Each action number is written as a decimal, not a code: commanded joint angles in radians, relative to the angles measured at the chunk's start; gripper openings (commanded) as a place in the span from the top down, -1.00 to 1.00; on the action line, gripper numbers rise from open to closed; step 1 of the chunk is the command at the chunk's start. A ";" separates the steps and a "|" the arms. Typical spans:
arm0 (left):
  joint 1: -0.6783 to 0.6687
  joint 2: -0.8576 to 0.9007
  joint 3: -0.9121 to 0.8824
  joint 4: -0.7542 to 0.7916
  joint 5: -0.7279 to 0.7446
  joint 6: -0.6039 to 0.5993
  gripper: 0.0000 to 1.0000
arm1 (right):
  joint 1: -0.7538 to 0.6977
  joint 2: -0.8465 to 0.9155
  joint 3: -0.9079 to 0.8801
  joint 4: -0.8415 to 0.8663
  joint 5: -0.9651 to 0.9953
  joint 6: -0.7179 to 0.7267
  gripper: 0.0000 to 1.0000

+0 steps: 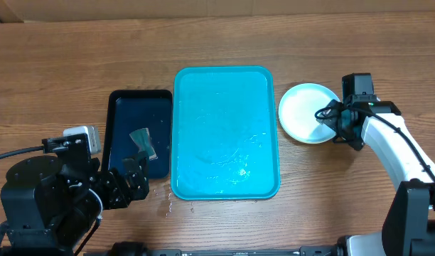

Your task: Clean dirty plates on tray and stack at the side

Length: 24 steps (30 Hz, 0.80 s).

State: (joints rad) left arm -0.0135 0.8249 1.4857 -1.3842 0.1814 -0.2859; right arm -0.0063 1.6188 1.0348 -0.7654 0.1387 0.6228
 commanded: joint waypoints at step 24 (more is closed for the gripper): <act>-0.001 -0.001 0.009 0.003 -0.012 -0.006 -1.00 | -0.001 -0.021 -0.001 0.162 -0.350 -0.452 -1.00</act>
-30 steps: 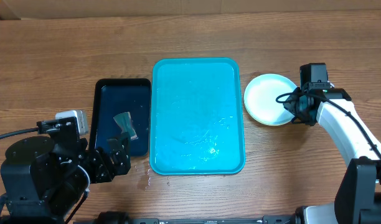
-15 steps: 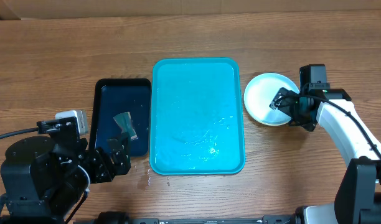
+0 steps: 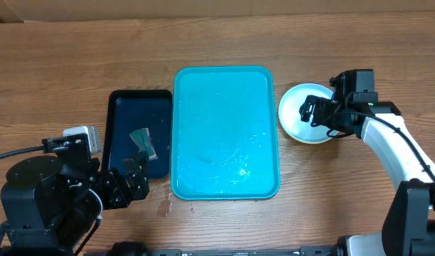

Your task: Clean dirty plates on tray and stack at the side

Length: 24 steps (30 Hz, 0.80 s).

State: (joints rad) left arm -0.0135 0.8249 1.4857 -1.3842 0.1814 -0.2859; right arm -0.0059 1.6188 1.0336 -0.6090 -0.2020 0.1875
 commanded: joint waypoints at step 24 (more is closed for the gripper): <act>-0.016 0.000 0.009 0.000 -0.013 -0.006 -1.00 | -0.001 -0.021 0.000 0.006 -0.009 -0.017 -1.00</act>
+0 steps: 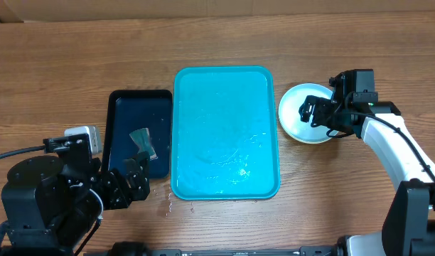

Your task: Clean dirty plates on tray and stack at the side

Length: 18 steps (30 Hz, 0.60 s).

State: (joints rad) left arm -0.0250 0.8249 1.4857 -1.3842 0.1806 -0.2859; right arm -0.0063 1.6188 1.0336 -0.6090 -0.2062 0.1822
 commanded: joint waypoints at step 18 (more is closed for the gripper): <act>-0.013 -0.369 0.000 0.100 -0.197 -0.006 -0.99 | -0.001 -0.021 0.000 0.006 -0.005 -0.011 -1.00</act>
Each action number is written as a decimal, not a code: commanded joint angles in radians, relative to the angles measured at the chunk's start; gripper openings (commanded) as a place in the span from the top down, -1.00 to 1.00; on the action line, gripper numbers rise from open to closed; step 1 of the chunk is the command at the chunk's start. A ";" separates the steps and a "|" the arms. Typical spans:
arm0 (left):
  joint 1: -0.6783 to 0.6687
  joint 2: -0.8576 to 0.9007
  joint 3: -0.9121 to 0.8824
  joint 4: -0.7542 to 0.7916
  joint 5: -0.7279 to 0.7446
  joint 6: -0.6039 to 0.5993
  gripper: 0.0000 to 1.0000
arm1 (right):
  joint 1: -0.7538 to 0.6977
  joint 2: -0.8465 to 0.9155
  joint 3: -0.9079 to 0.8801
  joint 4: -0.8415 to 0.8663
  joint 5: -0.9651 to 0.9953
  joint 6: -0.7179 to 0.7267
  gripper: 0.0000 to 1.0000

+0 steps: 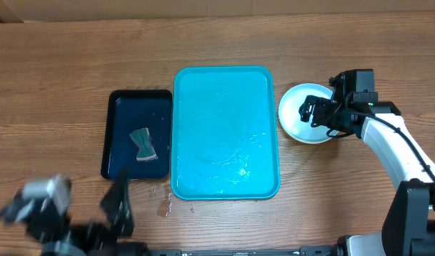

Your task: Clean dirty plates on tray and stack at the side

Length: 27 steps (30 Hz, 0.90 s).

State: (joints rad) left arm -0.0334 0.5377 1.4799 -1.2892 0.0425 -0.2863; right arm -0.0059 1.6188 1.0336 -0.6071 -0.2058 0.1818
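A white plate (294, 117) lies on the table to the right of the turquoise tray (226, 85), which is wet and holds no plates. My right gripper (308, 112) hovers over the plate's right half, and its jaws look spread with nothing between them. My left arm is a blur at the bottom left. Its gripper (120, 205) is below the dark blue tray, too smeared to tell its state.
A small dark blue tray (118, 107) sits left of the turquoise tray with a grey-green sponge (141, 144) in it. Water drops (165, 208) lie on the wood near the turquoise tray's front left corner.
My left arm has moved back toward the bottom left edge and is blurred, leaving the dark blue tray and sponge fully in view. The right arm and plate are unchanged.
At first my right gripper was at the white plate's right rim. By the second moment it had moved left over the plate and has stayed there. The left arm stood still at the dark tray's front edge, and now sits lower.
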 commanded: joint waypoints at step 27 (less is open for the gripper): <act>0.008 -0.533 -0.660 0.809 -0.044 -0.006 -1.00 | -0.001 -0.021 0.000 0.004 -0.005 -0.011 -1.00</act>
State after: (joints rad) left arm -0.0330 0.0368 0.9672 -0.7265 -0.0410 -0.2863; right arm -0.0059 1.6188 1.0336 -0.6060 -0.2062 0.1814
